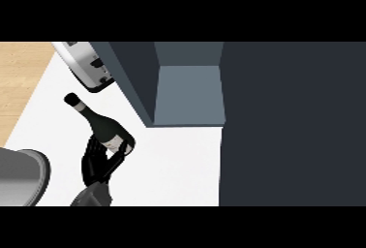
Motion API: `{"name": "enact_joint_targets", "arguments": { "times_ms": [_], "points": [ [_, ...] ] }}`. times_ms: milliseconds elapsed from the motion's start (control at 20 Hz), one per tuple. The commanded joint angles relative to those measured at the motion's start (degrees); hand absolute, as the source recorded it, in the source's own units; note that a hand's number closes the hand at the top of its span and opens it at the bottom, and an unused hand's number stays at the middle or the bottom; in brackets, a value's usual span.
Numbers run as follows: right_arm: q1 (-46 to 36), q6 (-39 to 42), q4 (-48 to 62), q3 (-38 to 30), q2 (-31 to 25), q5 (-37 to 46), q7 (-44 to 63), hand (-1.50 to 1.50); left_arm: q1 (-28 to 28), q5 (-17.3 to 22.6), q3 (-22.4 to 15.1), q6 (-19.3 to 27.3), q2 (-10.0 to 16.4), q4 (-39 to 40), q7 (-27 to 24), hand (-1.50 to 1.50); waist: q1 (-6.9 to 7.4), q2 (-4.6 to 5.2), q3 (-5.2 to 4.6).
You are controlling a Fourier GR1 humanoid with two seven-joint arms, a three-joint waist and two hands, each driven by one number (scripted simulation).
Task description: Pick up the wine, place it into the cabinet and close the cabinet
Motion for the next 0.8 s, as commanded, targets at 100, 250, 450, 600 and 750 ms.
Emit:
{"name": "enact_joint_targets", "arguments": {
  "times_ms": [100, 250, 450, 600, 750],
  "points": [
    [-1.60, 1.18, 1.05, -3.84, -2.05, -3.86, 0.40, -1.50, -0.38, -0.09, 0.03, -5.48, 2.17, 4.51, -1.28, 1.50, -0.06, 0.38, -0.55],
    [-3.68, -0.53, 1.13, -2.62, -1.02, -2.09, 0.63, -1.50, -3.71, -0.71, 0.85, -4.76, 3.41, 9.47, -2.17, 1.50, -0.54, 0.63, -0.63],
    [-0.14, 1.52, 1.76, -1.99, -0.04, -0.81, -2.87, -1.50, 0.84, -3.98, -3.22, -4.62, -0.06, 6.68, -5.60, 1.50, -0.16, 0.41, -0.56],
    [3.69, 3.57, -0.09, -2.70, -0.65, -2.24, -3.68, -1.50, 7.86, -7.98, -8.97, -12.21, 2.09, 2.91, -3.40, 1.50, 0.51, -0.02, -0.42],
    [0.69, 0.99, -0.29, -2.61, -0.64, -0.97, -1.00, -1.50, 11.60, -9.66, -11.67, -18.55, 5.16, 1.18, -2.70, 1.50, 0.88, 0.11, -0.51]
  ]
}}
